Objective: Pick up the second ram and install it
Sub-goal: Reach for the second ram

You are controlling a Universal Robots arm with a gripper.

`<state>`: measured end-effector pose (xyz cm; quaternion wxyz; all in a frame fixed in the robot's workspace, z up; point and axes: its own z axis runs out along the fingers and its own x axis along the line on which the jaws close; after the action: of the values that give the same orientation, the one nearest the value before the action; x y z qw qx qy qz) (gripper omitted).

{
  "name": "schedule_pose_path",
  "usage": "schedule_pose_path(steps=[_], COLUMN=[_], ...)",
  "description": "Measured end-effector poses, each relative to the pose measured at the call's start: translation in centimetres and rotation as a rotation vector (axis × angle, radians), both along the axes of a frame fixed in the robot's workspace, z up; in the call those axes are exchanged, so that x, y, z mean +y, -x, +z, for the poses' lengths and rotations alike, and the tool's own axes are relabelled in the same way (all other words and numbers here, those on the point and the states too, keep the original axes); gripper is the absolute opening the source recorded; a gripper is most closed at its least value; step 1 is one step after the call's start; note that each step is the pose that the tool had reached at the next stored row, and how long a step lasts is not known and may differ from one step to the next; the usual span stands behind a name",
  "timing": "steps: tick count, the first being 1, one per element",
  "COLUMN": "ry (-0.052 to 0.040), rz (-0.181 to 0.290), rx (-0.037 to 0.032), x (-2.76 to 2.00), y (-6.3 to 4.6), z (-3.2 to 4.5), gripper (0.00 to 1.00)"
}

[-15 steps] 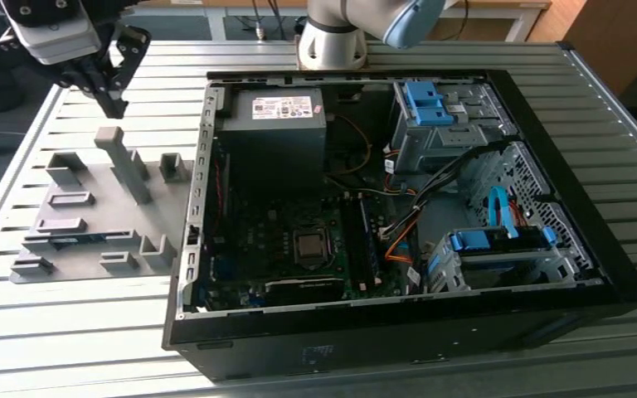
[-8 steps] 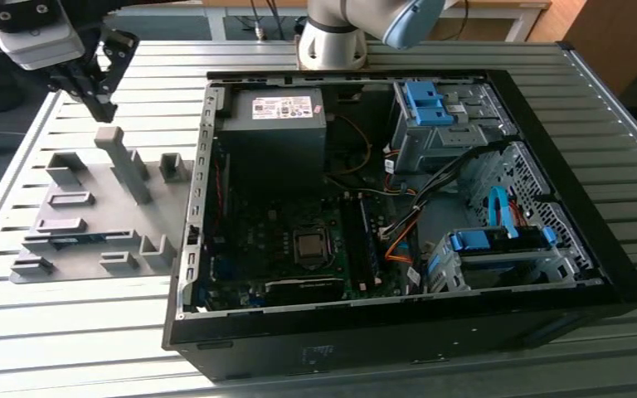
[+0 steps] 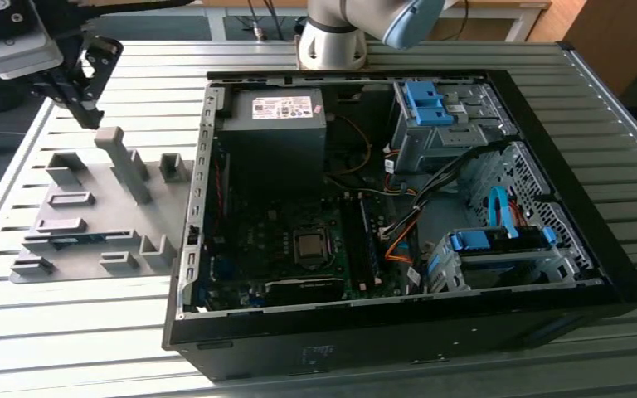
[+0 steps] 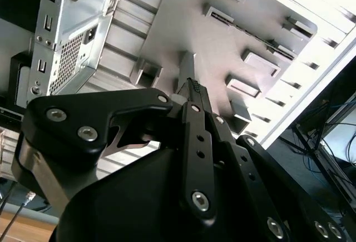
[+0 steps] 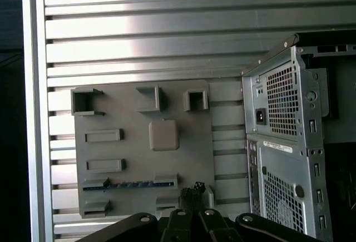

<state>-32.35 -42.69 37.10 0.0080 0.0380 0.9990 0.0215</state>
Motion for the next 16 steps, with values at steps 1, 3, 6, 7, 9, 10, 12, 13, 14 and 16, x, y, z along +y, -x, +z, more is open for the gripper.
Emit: schedule_pose_path(steps=[1, 3, 6, 7, 9, 10, 12, 13, 14, 16], ry=[0.0, -0.0001, 0.0, 0.0, 0.0, -0.0001, 0.0, 0.0, 0.0, 0.0001], rz=[0.0, 0.0, 0.0, 0.0, 0.0, 0.0, 0.0, 0.0, 0.0, 0.0], rx=[0.0001, 0.0001, 0.0006, 0.0008, 0.001, 0.0011, 0.0014, 0.0015, 0.0016, 0.002], x=[-0.11, -0.31, -0.47, -0.49, -0.53, -0.55, -0.61, -0.64, -0.66, -0.69], y=[0.1, 0.4, 1.0, 1.2, 1.7, 1.9, 2.3, 2.5, 2.8, 3.2], z=[-0.03, -0.1, -0.18, -0.2, -0.25, -0.27, -0.32, -0.34, -0.36, -0.38], gripper=[0.11, 0.11, 0.11, 0.11, 0.11, 0.11, 0.11, 0.11, 0.11, 0.11])
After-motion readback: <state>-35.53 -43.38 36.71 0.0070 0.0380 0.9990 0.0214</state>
